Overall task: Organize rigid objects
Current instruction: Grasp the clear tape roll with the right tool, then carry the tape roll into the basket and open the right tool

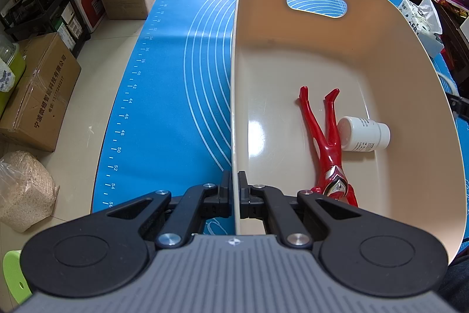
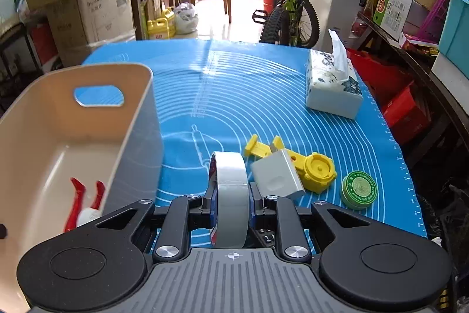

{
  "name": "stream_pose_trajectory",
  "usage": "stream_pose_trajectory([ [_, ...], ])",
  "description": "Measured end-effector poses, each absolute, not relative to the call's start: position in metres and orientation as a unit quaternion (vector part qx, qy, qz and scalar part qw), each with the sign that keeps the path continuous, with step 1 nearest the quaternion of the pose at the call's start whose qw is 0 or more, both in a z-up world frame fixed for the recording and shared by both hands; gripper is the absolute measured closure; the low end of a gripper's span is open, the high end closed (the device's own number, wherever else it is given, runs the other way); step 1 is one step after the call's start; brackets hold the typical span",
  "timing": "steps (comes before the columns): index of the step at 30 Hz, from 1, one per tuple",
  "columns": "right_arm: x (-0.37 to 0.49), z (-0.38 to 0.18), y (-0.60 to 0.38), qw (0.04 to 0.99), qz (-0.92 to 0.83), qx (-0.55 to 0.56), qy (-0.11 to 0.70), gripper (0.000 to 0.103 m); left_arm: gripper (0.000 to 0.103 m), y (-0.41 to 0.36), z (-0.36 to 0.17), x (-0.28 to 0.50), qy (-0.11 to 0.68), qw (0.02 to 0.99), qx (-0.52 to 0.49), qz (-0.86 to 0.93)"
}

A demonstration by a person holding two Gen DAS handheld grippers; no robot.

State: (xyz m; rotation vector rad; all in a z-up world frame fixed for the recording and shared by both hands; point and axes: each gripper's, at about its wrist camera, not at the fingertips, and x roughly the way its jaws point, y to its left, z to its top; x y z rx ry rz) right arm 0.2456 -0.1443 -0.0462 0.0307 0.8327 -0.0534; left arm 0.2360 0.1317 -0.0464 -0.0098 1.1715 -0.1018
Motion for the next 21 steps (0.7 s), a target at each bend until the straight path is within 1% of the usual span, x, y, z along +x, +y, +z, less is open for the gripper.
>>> stream_pose_trajectory([
  [10,0.244,-0.035,-0.160,0.912,-0.018,0.102,0.396,0.073,0.099,0.132,-0.046,0.236,0.552,0.832,-0.004,-0.048],
  [15,0.241,-0.024,-0.161,0.922,-0.027,0.103,0.373,0.073,0.099,0.132,-0.046,0.236,0.553,0.832,-0.004,-0.048],
  [21,0.233,0.010,-0.144,0.942,-0.020,0.081,0.325,0.073,0.099,0.132,-0.047,0.236,0.553,0.832,-0.005,-0.048],
])
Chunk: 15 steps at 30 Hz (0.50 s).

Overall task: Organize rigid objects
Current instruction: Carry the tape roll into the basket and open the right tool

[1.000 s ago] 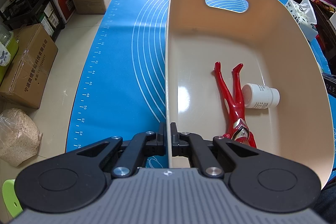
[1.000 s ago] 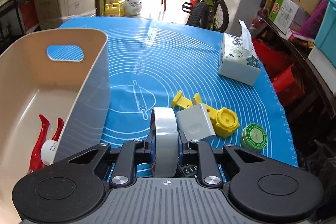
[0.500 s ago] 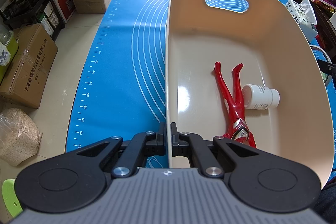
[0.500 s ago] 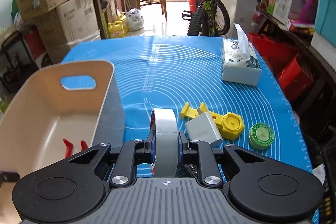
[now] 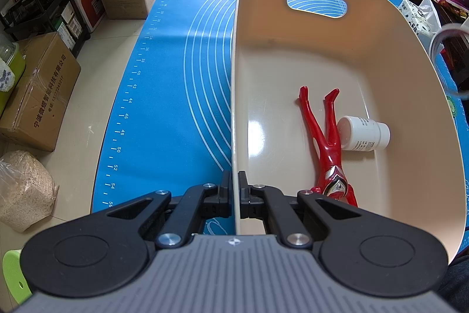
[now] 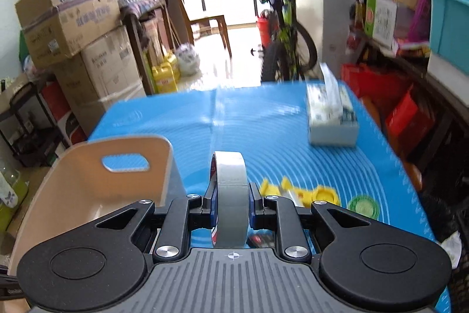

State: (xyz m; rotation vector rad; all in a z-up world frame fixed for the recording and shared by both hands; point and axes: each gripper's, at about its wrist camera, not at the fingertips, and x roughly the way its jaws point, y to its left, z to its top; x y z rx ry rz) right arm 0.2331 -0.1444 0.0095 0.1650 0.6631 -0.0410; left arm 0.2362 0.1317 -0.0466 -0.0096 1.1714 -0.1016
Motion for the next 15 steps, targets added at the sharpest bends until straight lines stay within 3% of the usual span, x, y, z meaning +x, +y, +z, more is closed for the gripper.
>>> stream_pose_trajectory([
  [8,0.226,0.041,-0.103,0.954,0.041,0.073,0.288,0.073,0.099,0.132,-0.047,0.236,0.553,0.832,-0.005,-0.048],
  [15,0.226,0.015,-0.053,0.940,0.093,0.050,0.326,0.073,0.099,0.133,-0.047,0.235,0.552,0.833,-0.005,-0.048],
])
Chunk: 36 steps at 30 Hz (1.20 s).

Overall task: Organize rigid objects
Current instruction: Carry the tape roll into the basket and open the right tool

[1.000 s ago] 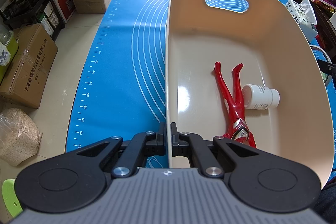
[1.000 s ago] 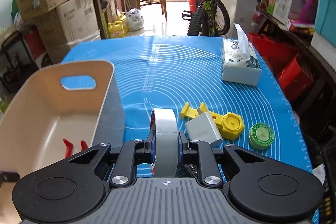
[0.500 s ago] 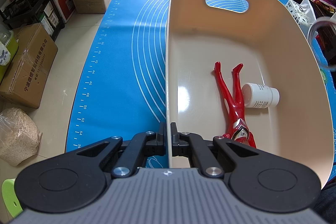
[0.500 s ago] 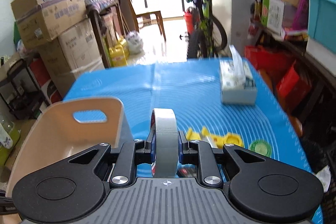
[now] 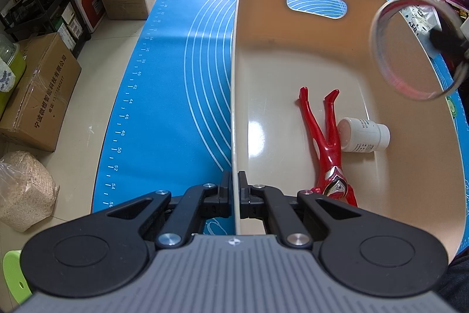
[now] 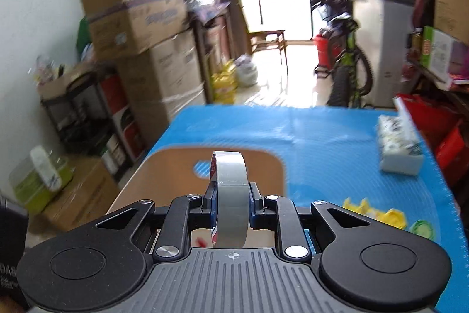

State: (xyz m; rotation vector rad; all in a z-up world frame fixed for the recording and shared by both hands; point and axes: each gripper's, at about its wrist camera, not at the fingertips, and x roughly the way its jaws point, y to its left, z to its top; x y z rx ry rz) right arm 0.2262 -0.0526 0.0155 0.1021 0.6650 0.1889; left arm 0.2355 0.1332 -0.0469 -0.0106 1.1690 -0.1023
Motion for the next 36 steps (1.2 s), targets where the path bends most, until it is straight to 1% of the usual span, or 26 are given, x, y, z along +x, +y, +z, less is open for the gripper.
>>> stream_pose_trajectory([
  [13,0.233,-0.046,-0.009,0.895,0.127,0.026,0.426,0.074,0.099,0.133,-0.047,0.236,0.551,0.833,-0.004,-0.048],
  [19,0.237,-0.052,-0.004,0.887,0.116,0.006,0.447,0.073,0.099,0.133,-0.047,0.236,0.551,0.833,-0.004,-0.049],
  [20,0.237,-0.052,-0.007,0.887,0.117,0.010,0.448,0.073,0.099,0.133,-0.047,0.236,0.552,0.833,-0.003,-0.048],
  [21,0.237,-0.050,-0.009,0.888,0.116,0.013,0.444,0.071,0.099,0.134,-0.047,0.236,0.552,0.833,-0.003,-0.048],
  [23,0.234,-0.047,-0.012,0.892,0.118,0.010,0.437,0.057,0.099,0.134,-0.047,0.236,0.552,0.833,-0.003,-0.049],
  [24,0.232,-0.045,-0.016,0.894,0.124,0.010,0.431,0.054,0.099,0.134,-0.047,0.236,0.552,0.833,-0.004,-0.049],
  [32,0.215,-0.010,-0.052,0.916,0.130,-0.001,0.379,0.051,0.099,0.134,-0.047,0.237,0.552,0.833,-0.004,-0.049],
  [36,0.207,0.004,-0.080,0.924,0.108,-0.017,0.367,0.051,0.099,0.134,-0.047,0.236,0.552,0.833,-0.003,-0.049],
])
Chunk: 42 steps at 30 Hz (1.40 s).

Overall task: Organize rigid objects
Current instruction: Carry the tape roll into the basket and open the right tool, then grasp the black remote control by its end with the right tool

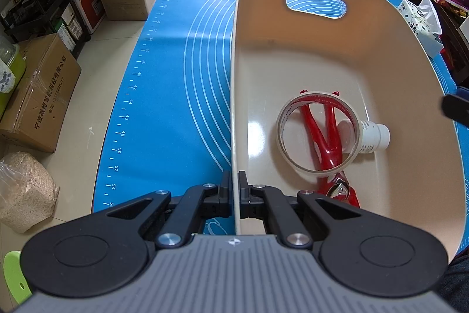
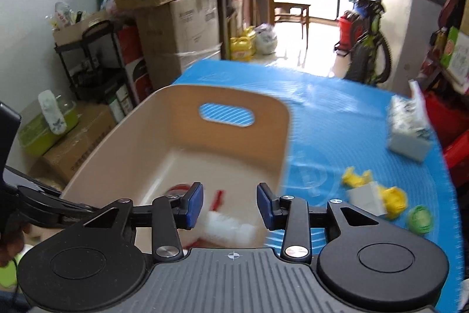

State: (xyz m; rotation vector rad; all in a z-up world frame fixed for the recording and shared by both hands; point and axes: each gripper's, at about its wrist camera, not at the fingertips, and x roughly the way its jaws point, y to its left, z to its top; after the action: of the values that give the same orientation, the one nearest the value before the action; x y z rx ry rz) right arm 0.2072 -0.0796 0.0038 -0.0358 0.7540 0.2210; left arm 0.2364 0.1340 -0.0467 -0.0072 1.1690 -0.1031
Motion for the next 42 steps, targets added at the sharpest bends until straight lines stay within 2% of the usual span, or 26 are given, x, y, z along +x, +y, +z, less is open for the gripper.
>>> stream_pose_trajectory([
  [14,0.188,-0.043,-0.164,0.901,0.019,-0.087,0.425,0.052,0.099,0.134,-0.046,0.237,0.551,0.833,-0.004,-0.049],
  [25,0.190,-0.076,-0.173,0.878,0.022,-0.111,0.466,0.054,0.099,0.134,-0.046,0.237,0.551,0.833,-0.004,-0.049],
  [39,0.211,-0.087,-0.182,0.870,0.018,-0.136,0.474,0.054,0.099,0.134,-0.046,0.237,0.551,0.833,-0.004,-0.049],
  [41,0.216,-0.091,-0.181,0.865,0.025,-0.136,0.482,0.062,0.099,0.134,-0.046,0.237,0.551,0.833,-0.004,-0.049],
  [42,0.219,-0.093,-0.179,0.863,0.026,-0.140,0.484,0.062,0.099,0.134,-0.046,0.237,0.551,0.833,-0.003,-0.049],
])
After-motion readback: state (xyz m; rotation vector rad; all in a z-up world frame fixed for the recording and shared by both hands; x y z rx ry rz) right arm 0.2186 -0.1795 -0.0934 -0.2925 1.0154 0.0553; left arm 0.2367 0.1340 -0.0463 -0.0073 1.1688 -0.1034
